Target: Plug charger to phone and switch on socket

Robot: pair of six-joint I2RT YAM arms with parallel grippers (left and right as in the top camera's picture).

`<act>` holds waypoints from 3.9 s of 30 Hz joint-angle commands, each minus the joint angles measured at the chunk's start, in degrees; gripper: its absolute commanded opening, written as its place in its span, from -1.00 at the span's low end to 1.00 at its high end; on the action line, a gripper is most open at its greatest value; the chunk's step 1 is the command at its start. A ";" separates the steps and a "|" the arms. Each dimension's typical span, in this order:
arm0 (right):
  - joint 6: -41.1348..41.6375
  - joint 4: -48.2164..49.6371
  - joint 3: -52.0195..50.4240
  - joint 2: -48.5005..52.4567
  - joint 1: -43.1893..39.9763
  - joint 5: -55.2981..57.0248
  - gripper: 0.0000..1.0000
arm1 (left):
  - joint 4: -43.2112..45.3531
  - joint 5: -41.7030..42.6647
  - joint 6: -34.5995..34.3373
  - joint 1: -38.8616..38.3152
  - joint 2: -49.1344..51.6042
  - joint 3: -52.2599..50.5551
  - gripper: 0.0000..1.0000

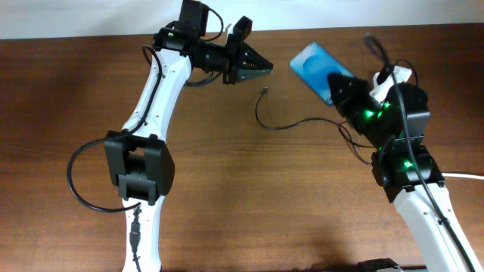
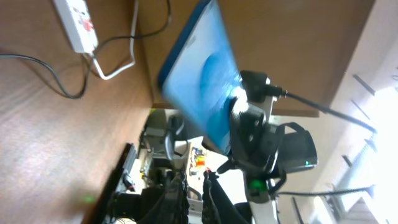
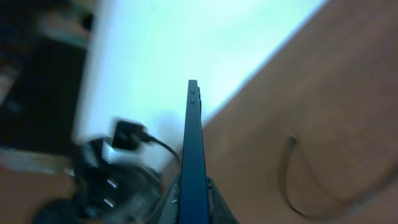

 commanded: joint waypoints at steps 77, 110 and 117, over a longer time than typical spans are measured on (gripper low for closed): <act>1.84 9.53 1.75 22.21 2.71 -4.83 0.14 | 36.79 -23.37 -31.21 4.35 0.13 0.59 -1.00; -9.05 -11.04 40.63 67.65 8.22 -9.62 -0.21 | 17.18 -2.89 -7.89 12.41 0.13 0.48 -1.00; -10.34 -9.99 40.63 69.68 9.01 -11.54 -0.54 | 17.18 -2.91 -7.89 12.41 0.13 0.48 -1.00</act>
